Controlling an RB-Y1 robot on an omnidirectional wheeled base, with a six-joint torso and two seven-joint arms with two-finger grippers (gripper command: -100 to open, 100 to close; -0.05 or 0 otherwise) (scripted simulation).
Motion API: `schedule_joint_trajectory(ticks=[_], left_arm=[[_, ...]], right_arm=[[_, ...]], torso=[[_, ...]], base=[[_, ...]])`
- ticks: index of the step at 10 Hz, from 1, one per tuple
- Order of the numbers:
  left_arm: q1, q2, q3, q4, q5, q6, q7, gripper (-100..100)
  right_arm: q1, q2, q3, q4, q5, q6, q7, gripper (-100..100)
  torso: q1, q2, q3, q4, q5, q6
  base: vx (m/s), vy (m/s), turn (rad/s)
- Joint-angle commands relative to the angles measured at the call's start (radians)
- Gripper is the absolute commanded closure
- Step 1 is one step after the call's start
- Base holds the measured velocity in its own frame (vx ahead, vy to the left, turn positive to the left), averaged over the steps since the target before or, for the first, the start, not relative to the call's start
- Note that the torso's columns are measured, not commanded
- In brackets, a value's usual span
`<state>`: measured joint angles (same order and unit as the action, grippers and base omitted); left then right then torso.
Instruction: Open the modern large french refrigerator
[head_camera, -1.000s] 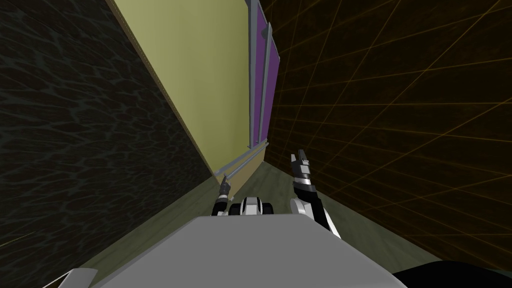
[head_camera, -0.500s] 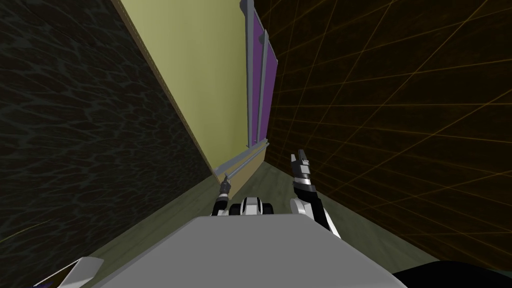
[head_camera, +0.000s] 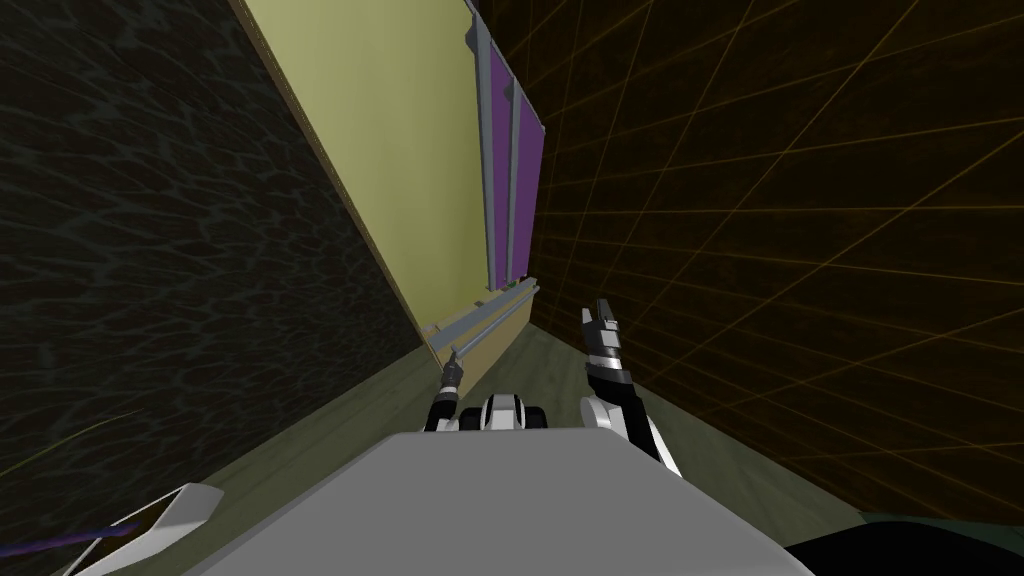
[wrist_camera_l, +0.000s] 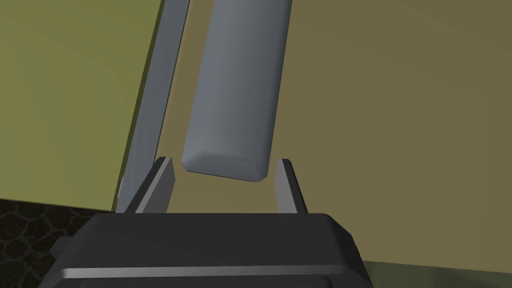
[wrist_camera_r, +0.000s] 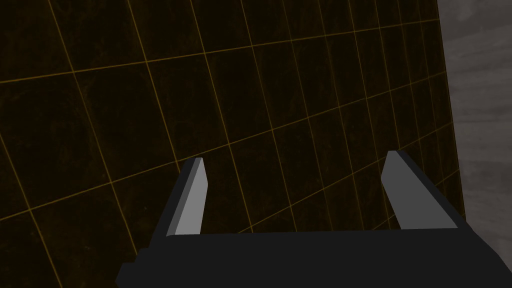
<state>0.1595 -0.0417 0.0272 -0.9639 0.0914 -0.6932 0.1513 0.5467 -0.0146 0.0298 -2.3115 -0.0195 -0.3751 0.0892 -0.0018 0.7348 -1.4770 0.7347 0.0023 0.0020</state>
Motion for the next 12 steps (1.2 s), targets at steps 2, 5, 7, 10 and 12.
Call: schedule_joint_trajectory(ticks=[2, 5, 7, 10, 12], left_arm=[[0.005, -0.003, -0.004, -0.005, 0.0, 0.005, -0.003, 100], [0.015, -0.005, -0.014, -0.01, 0.0, 0.012, -0.005, 100], [0.019, -0.005, -0.019, -0.013, 0.0, 0.014, -0.006, 100], [0.023, -0.005, -0.023, -0.017, 0.001, 0.012, -0.006, 100], [-0.008, -0.003, -0.017, -0.056, 0.005, 0.064, -0.014, -100]], right_arm=[[0.0, 0.0, 0.0, 0.0, 0.0, 0.0, 0.0, 0], [0.0, 0.0, 0.0, 0.0, 0.0, 0.0, 0.0, 0], [0.0, 0.0, 0.0, 0.0, 0.0, 0.0, 0.0, 0], [0.0, 0.0, 0.0, 0.0, 0.0, 0.0, 0.0, 0], [0.0, 0.0, 0.0, 0.0, 0.0, 0.0, 0.0, 0]], torso=[[0.002, -0.001, -0.001, 0.0, 0.0, 0.0], [0.001, 0.001, 0.0, 0.0, 0.0, -0.001], [0.002, 0.001, 0.0, 0.0, 0.0, -0.001], [0.005, -0.001, -0.001, 0.001, 0.0, -0.001], [0.004, 0.002, 0.001, 0.002, -0.001, -0.002]], base=[[-0.093, -0.112, 0.007], [-0.103, -0.128, 0.013], [-0.117, -0.159, 0.01], [-0.083, -0.084, 0.009], [-0.068, -0.034, 0.041]])
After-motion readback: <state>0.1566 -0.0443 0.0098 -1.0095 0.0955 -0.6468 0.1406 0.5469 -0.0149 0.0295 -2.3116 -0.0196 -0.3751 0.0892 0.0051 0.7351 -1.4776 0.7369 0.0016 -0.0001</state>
